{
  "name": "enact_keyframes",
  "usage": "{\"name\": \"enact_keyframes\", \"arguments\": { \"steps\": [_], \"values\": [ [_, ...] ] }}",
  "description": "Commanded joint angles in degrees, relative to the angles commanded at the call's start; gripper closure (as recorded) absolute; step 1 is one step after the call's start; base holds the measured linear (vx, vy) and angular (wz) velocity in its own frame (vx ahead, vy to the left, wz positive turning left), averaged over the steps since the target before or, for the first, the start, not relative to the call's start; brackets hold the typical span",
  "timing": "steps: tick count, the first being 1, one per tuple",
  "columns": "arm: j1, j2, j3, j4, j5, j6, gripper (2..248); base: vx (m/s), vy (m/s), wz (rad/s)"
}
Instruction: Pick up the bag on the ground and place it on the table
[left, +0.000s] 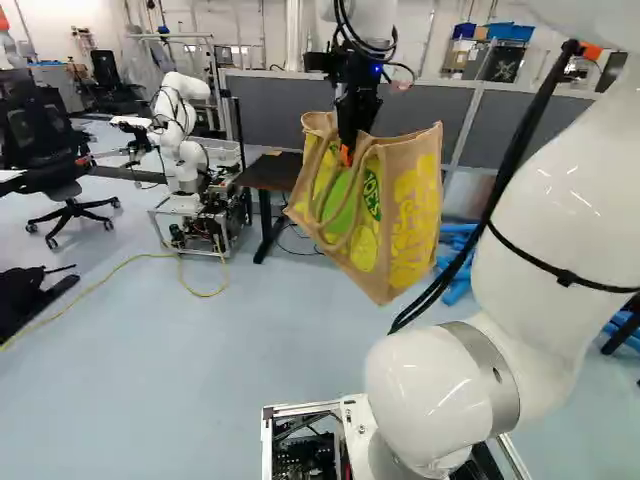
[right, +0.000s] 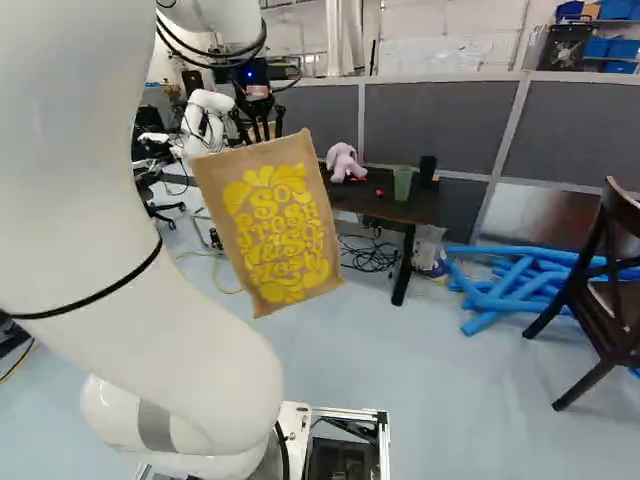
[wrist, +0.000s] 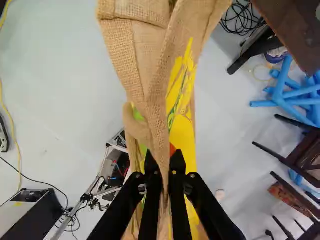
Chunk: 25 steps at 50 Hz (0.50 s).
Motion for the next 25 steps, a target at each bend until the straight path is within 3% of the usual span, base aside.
{"name": "enact_keyframes", "arguments": {
  "steps": [25],
  "values": [
    [0.0,0.0,0.0,0.0,0.0,0.0,226,0.161,0.069,0.175]
  ]
}}
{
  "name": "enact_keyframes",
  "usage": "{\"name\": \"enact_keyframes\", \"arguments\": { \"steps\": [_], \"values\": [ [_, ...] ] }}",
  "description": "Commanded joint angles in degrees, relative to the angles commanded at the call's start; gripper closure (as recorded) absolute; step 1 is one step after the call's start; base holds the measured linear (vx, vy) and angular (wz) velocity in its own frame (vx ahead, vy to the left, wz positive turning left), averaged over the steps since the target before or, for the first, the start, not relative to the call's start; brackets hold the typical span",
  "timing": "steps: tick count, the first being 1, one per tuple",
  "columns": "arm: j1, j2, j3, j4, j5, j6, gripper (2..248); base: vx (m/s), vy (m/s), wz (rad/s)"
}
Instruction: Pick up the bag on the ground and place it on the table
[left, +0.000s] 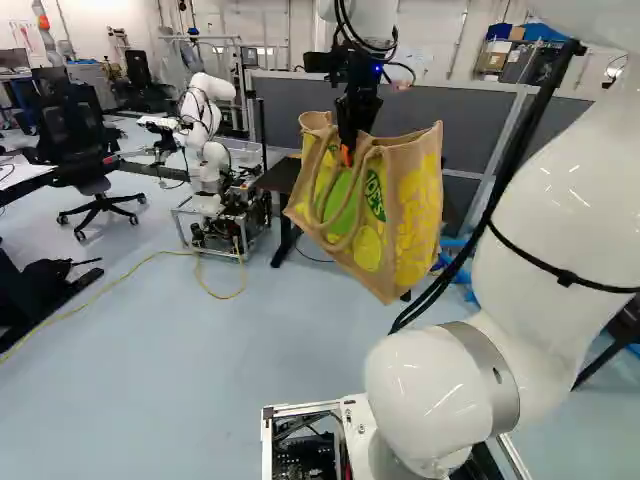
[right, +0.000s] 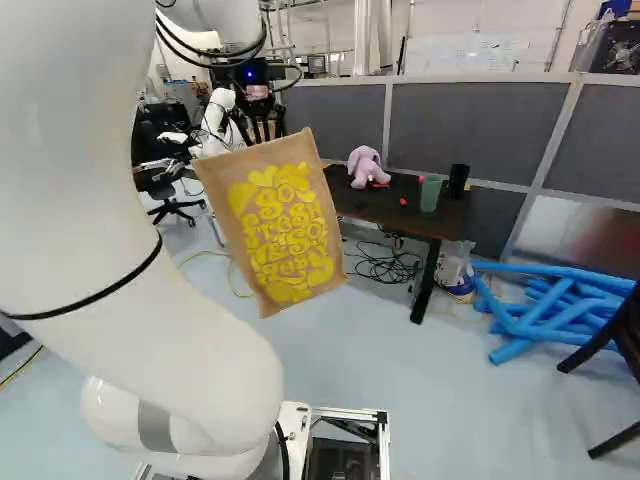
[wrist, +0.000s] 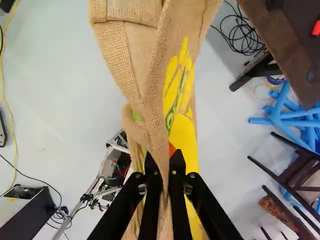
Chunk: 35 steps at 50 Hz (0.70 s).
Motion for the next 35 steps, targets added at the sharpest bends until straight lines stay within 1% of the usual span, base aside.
{"name": "enact_keyframes", "arguments": {
  "steps": [10,15,35],
  "values": [
    [0.0,0.0,0.0,0.0,0.0,0.0,226,0.162,0.072,0.162],
    [0.0,0.0,0.0,0.0,0.0,0.0,226,0.169,0.045,0.038],
    [0.0,0.0,0.0,0.0,0.0,0.0,226,0.152,0.009,-0.001]
  ]
}}
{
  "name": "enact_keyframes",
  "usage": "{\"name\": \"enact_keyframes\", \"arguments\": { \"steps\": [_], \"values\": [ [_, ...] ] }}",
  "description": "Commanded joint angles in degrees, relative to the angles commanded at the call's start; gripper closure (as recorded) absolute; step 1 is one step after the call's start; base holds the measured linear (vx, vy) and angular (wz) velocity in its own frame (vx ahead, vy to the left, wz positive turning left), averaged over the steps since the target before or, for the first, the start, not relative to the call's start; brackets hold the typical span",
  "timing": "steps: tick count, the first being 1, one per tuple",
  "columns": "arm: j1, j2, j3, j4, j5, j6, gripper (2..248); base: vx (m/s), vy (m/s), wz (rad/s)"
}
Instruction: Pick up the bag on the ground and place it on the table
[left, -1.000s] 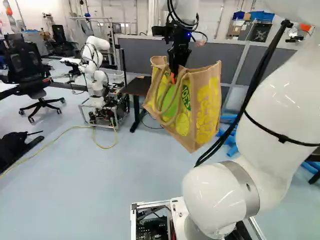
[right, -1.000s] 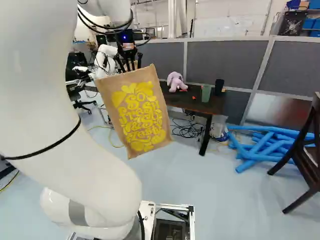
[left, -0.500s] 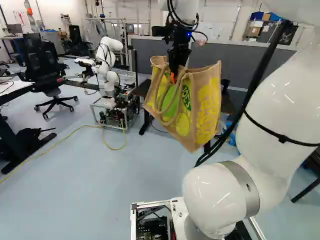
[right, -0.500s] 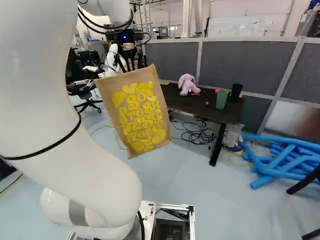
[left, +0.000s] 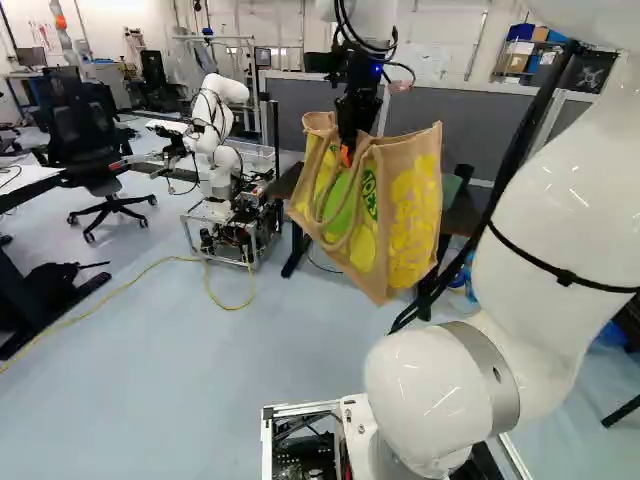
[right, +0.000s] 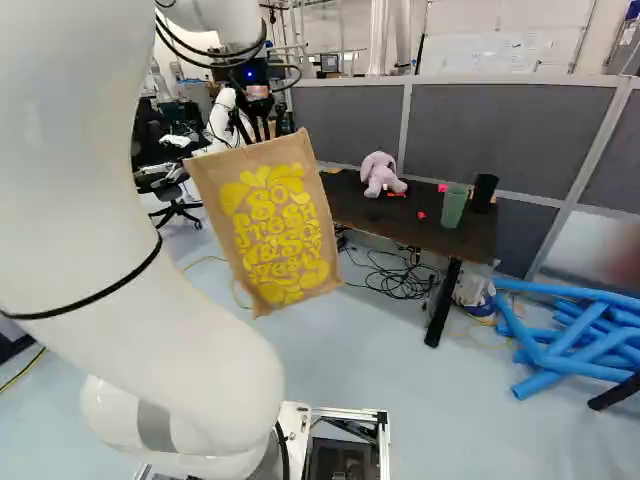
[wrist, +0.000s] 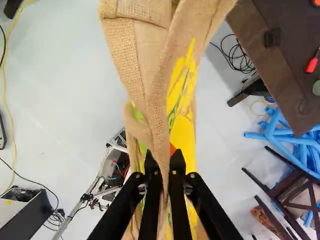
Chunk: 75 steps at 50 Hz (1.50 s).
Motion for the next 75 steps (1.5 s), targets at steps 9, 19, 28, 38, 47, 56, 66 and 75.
{"name": "enact_keyframes", "arguments": {
  "steps": [9,19,28,38,47,56,66,75],
  "values": [
    [0.0,0.0,0.0,0.0,0.0,0.0,226,0.159,0.004,-0.01],
    [0.0,0.0,0.0,0.0,0.0,0.0,226,0.157,0.004,-0.006],
    [0.0,0.0,0.0,0.0,0.0,0.0,226,0.154,0.007,-0.004],
    [0.0,0.0,0.0,0.0,0.0,0.0,226,0.159,0.005,-0.005],
    [0.0,0.0,0.0,0.0,0.0,0.0,226,0.158,0.005,-0.003],
    [0.0,0.0,0.0,0.0,0.0,0.0,226,0.16,0.003,-0.009],
    [0.0,0.0,0.0,0.0,0.0,0.0,226,0.159,0.003,-0.005],
    [0.0,0.0,0.0,0.0,0.0,0.0,226,0.156,0.008,-0.003]
  ]
}}
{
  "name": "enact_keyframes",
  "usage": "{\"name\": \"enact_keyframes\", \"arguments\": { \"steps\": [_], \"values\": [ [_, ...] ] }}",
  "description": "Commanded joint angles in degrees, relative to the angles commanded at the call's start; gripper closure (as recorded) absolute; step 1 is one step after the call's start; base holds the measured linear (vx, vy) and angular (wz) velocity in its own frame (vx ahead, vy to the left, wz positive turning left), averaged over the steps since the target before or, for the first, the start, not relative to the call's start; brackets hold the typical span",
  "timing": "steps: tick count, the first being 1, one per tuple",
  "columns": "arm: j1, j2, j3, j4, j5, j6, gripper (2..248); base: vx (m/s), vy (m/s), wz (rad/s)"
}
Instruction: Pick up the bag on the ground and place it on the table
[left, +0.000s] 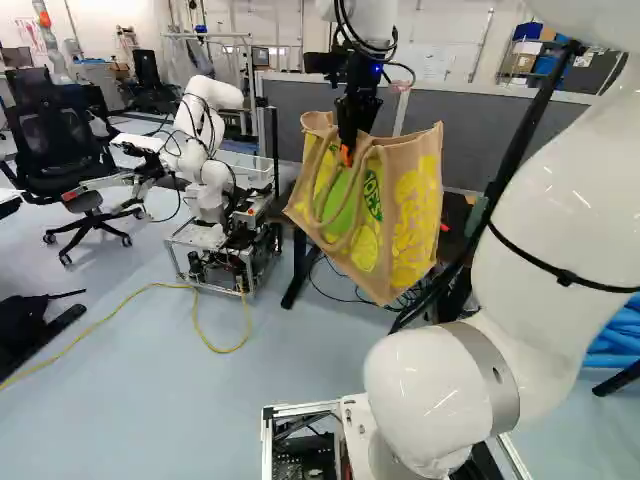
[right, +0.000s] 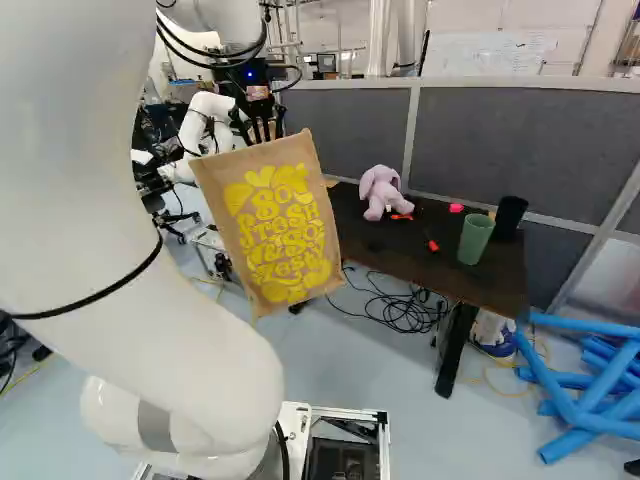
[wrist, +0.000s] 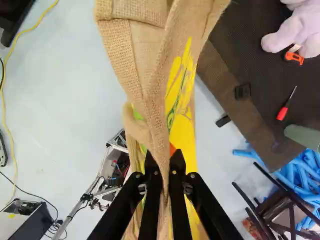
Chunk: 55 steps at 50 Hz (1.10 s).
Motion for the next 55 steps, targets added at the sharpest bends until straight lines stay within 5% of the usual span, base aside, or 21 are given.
{"name": "enact_keyframes", "arguments": {
  "steps": [55],
  "values": [
    [-0.03,-0.47,-0.47,0.0,0.0,0.0,226,0.139,0.005,-0.003]
  ]
}}
